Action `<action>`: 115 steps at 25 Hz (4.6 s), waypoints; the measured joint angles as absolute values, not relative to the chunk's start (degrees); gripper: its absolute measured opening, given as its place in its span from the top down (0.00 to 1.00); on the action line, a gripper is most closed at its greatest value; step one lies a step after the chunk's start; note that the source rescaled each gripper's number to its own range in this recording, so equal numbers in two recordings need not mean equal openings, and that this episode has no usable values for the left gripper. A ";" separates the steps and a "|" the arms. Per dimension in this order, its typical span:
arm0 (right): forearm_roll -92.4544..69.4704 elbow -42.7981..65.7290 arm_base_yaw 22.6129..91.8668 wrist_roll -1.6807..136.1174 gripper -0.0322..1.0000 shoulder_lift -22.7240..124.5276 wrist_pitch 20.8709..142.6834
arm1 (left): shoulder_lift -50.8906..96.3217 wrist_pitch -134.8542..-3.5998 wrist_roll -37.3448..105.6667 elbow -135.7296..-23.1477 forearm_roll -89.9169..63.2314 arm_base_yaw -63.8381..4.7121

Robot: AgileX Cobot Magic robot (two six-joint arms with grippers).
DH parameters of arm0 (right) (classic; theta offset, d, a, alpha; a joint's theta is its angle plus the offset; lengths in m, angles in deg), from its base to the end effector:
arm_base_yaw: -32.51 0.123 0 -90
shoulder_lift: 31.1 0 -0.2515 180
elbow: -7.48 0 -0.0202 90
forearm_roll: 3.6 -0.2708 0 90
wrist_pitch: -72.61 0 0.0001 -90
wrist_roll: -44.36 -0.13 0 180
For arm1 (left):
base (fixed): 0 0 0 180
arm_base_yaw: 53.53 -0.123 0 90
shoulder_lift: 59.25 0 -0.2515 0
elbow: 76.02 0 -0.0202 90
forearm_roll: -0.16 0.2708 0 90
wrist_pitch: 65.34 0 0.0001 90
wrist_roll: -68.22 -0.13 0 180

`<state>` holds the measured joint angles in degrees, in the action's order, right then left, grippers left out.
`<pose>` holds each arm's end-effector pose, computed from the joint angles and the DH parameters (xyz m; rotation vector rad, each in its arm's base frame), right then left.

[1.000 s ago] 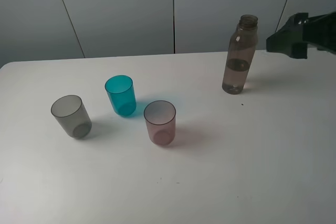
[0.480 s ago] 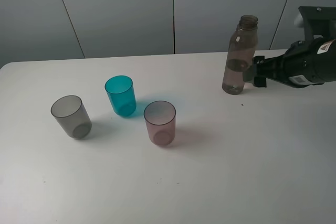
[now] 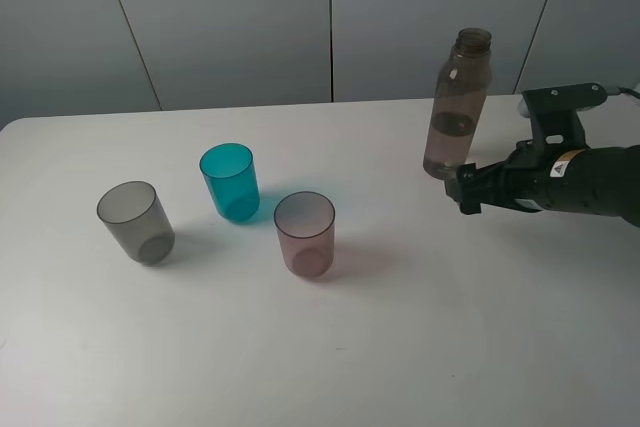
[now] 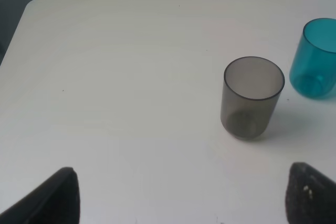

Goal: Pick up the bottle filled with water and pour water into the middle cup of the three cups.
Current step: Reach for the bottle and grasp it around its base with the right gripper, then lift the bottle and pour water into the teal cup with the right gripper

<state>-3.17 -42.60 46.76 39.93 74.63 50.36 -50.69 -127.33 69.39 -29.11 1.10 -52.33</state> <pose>0.2826 0.0722 0.0367 -0.2095 2.3273 0.1625 0.0783 0.0002 0.2706 -0.0006 2.0500 -0.0061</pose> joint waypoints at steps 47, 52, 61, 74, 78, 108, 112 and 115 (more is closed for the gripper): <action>-5.75 -31.32 46.76 39.37 0.00 98.97 11.39 | -50.69 -127.33 69.53 -29.11 1.10 -52.33; -6.00 -29.78 46.76 39.37 0.00 100.70 9.11 | -50.69 -127.33 69.53 -29.11 1.10 -52.33; -6.12 -27.41 46.76 39.40 0.00 101.88 8.98 | -50.69 -127.33 69.41 -29.11 1.10 -52.33; -6.12 -26.96 46.76 39.50 0.21 102.24 8.93 | -50.69 -127.33 69.41 -29.11 1.10 -52.33; -6.17 -26.96 46.76 39.76 0.94 102.24 9.29 | -50.69 -127.33 69.41 -29.11 1.10 -52.33; -2.42 -26.55 54.31 52.93 0.96 86.46 22.12 | -50.69 -127.33 69.41 -29.11 1.10 -52.33; -5.76 -22.52 59.69 59.82 0.96 86.37 30.26 | -50.69 -127.33 69.41 -29.11 1.10 -52.33; -7.09 -18.40 62.73 63.92 0.96 86.37 35.99 | -50.69 -127.33 69.41 -29.11 1.10 -52.33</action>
<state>-7.09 -18.40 62.73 63.92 86.37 35.99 -50.69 -127.33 69.41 -29.11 1.10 -52.33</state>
